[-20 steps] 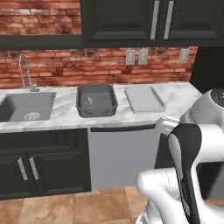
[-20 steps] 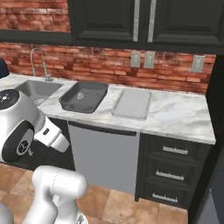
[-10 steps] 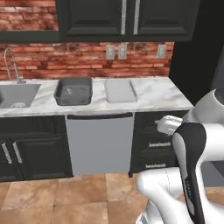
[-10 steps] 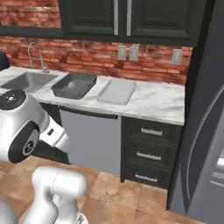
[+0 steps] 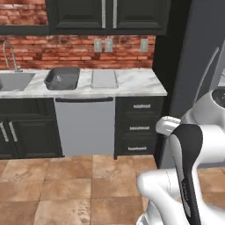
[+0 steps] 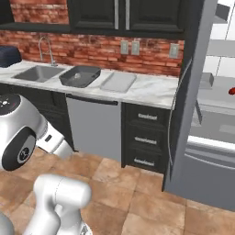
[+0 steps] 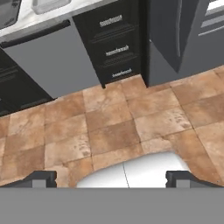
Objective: Place one bell pepper and one fish in each tupperware on the nearby counter, to pack two identical lunches.
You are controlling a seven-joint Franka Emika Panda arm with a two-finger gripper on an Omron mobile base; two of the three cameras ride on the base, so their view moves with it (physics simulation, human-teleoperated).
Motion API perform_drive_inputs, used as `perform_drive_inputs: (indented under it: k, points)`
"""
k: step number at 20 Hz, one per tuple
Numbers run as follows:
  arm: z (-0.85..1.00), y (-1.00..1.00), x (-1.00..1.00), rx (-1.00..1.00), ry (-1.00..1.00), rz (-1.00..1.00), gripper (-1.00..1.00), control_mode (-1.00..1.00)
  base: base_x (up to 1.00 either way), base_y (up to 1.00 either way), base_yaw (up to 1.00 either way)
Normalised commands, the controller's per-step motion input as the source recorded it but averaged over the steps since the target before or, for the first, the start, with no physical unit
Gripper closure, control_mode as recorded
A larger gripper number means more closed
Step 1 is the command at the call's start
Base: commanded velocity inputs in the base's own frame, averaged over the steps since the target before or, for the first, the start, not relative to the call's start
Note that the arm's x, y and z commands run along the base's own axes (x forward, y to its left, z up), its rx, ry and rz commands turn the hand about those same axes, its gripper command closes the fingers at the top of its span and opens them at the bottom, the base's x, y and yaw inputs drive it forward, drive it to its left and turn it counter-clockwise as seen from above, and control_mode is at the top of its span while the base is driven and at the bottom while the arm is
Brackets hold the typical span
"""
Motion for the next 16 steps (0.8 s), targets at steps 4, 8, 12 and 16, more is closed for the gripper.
perform_drive_inputs:
  k: [4,8,12,16]
  points:
    - [0.00,0.00,0.00,0.00,0.00,0.00,-1.00,1.00,-0.42,-1.00,0.00]
    - [0.00,0.00,0.00,0.00,0.00,0.00,-1.00,1.00,-0.29,-1.00,0.00]
    - [0.00,0.00,0.00,0.00,0.00,0.00,-1.00,1.00,-0.04,-1.00,0.00]
    - [0.00,0.00,0.00,0.00,0.00,0.00,-1.00,1.00,0.00,-1.00,0.00]
